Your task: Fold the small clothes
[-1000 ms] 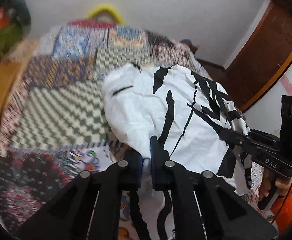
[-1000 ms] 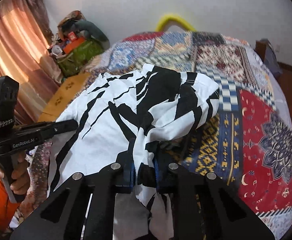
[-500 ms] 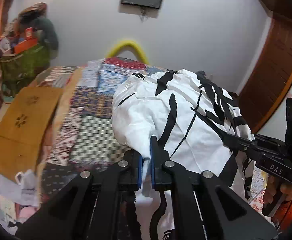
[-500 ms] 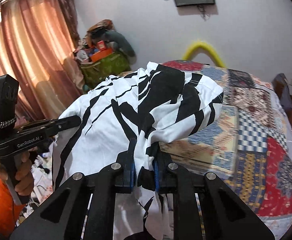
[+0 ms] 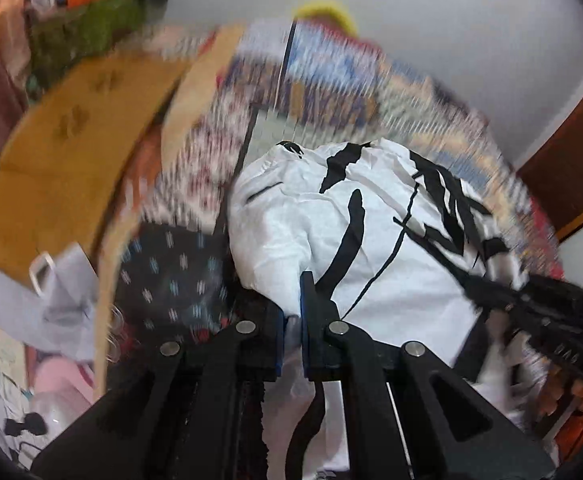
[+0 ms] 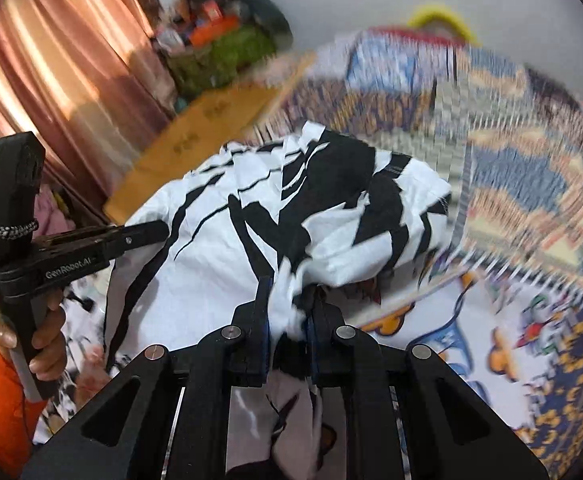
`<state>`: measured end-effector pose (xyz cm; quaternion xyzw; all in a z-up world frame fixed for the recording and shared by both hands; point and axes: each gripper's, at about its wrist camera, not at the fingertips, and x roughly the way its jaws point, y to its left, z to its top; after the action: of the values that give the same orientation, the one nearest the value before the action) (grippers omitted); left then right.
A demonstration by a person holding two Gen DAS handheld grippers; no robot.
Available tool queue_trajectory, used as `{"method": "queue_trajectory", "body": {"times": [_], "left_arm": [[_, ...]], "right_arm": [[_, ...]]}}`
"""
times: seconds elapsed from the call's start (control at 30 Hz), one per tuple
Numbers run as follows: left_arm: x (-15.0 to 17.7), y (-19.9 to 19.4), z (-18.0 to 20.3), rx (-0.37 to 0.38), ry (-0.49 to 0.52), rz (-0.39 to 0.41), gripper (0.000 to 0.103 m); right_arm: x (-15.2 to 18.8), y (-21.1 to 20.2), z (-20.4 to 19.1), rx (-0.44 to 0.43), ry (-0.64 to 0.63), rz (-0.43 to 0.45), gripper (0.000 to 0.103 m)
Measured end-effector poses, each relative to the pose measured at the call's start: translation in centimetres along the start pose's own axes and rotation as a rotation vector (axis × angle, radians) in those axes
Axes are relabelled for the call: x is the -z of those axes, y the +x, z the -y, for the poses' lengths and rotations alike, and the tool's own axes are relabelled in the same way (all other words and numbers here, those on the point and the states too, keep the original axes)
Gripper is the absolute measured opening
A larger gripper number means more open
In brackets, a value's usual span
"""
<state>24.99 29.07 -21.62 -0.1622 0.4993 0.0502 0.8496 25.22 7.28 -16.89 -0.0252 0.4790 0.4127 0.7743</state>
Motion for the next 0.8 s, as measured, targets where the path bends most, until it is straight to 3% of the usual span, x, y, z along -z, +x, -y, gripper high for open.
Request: {"method": "queue_trajectory", "body": {"times": [0.07, 0.17, 0.3, 0.43, 0.5, 0.6, 0.73, 0.8], "left_arm": [[1.0, 2.3, -0.6, -0.019, 0.002, -0.05, 0.01], [1.6, 2.8, -0.6, -0.032, 0.013, -0.038, 0.016], [1.9, 1.3, -0.3, -0.078, 0.037, -0.005, 0.019], [2.8, -1.3, -0.3, -0.099, 0.034, 0.018, 0.019], [3.4, -1.9, 0.1, -0.095, 0.04, 0.025, 0.02], [4.5, -2.0, 0.8, -0.093, 0.054, 0.011, 0.029], [6.8, -1.1, 1.5, -0.13, 0.074, -0.03, 0.048], [7.8, -0.6, 1.3, -0.153, 0.067, -0.05, 0.051]], "right_arm": [[0.4, 1.8, 1.0, -0.003, 0.022, -0.06, 0.014], [0.5, 2.1, 1.7, -0.013, 0.024, -0.093, 0.02], [1.0, 0.4, 1.0, 0.06, -0.06, -0.073, 0.02], [1.9, -2.1, 0.0, 0.08, -0.111, -0.027, 0.021], [2.1, -3.1, -0.7, 0.083, -0.138, 0.001, 0.03], [2.7, -4.2, -2.0, 0.058, -0.168, 0.03, 0.047], [3.7, -3.0, -3.0, 0.053, -0.203, -0.013, 0.048], [4.8, -1.7, -2.9, 0.079, -0.215, -0.067, 0.048]]}}
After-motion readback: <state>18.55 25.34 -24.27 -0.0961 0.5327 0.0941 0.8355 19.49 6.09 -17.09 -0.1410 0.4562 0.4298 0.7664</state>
